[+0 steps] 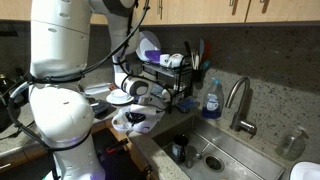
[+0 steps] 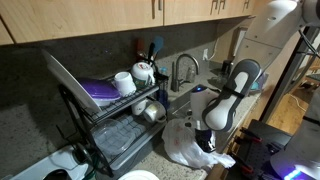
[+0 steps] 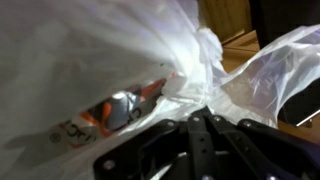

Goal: Take the white object out of the plastic bag and put it on the gray plate

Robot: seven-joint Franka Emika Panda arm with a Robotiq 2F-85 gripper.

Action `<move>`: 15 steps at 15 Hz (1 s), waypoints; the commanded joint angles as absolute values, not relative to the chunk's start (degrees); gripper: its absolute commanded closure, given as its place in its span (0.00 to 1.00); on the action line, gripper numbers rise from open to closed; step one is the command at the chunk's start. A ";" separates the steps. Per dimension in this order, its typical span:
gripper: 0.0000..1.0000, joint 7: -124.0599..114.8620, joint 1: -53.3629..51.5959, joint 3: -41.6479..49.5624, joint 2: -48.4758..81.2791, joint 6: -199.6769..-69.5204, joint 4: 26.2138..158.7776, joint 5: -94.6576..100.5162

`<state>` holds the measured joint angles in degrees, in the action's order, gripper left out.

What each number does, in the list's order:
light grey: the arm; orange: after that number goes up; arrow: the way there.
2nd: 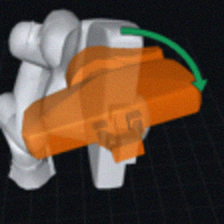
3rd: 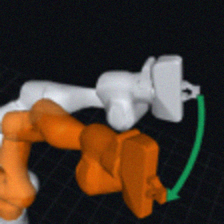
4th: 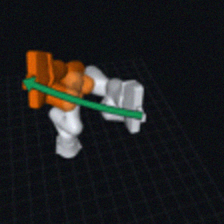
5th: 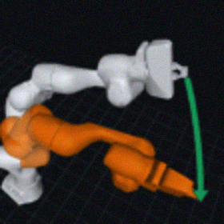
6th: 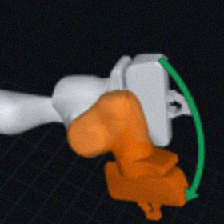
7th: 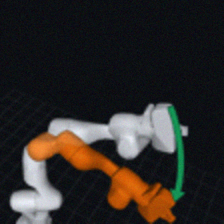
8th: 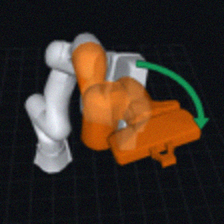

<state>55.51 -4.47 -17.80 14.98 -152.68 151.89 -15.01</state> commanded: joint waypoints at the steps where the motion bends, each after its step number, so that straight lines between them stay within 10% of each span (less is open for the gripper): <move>1: 0.97 51.04 -4.47 -18.08 11.10 -143.99 152.78 -13.46; 15: 0.97 52.42 -6.01 -17.85 9.37 -150.22 152.54 -14.86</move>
